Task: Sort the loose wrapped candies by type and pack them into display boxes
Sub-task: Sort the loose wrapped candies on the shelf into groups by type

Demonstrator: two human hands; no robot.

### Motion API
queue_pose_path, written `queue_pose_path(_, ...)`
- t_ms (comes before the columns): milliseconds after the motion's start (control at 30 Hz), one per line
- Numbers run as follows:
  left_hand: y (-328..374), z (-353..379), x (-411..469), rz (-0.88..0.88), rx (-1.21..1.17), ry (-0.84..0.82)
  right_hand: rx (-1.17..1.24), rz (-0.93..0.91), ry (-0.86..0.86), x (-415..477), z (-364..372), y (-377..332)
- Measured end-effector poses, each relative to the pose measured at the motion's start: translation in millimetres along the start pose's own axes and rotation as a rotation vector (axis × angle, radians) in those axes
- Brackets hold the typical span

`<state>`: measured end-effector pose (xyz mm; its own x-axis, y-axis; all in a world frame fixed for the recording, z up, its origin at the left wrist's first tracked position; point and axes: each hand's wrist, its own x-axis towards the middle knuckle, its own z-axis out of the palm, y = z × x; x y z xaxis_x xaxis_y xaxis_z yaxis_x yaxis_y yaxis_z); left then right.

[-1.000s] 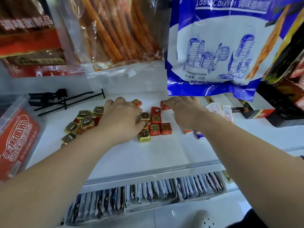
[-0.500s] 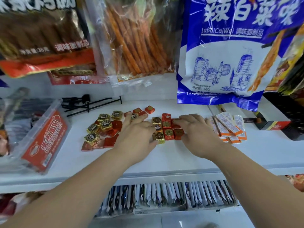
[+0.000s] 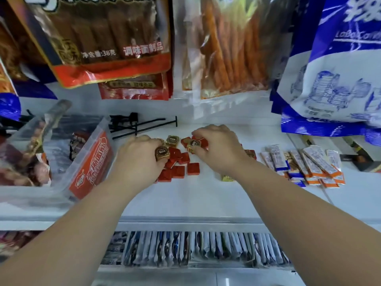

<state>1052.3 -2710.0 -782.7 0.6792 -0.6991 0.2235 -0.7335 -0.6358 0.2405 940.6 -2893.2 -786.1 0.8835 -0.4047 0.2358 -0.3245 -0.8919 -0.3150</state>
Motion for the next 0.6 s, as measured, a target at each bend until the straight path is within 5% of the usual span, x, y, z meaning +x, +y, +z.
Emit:
queue_pose_path(200,0.2,0.8,6.1,0.014,-0.054,0.022,-0.17,-0.02,-0.019,14.5,13.4,-0.2)
queue_pose_path(433,36.6,-2.8,-13.4,0.166,-0.19,-0.015,0.224,0.127,0.044,-22.8,-39.7,17.6)
queue_pose_path(600,73.2,0.6,-34.2,0.3,-0.271,-0.172,0.162,0.155,-0.049,-84.2,-84.2,51.4)
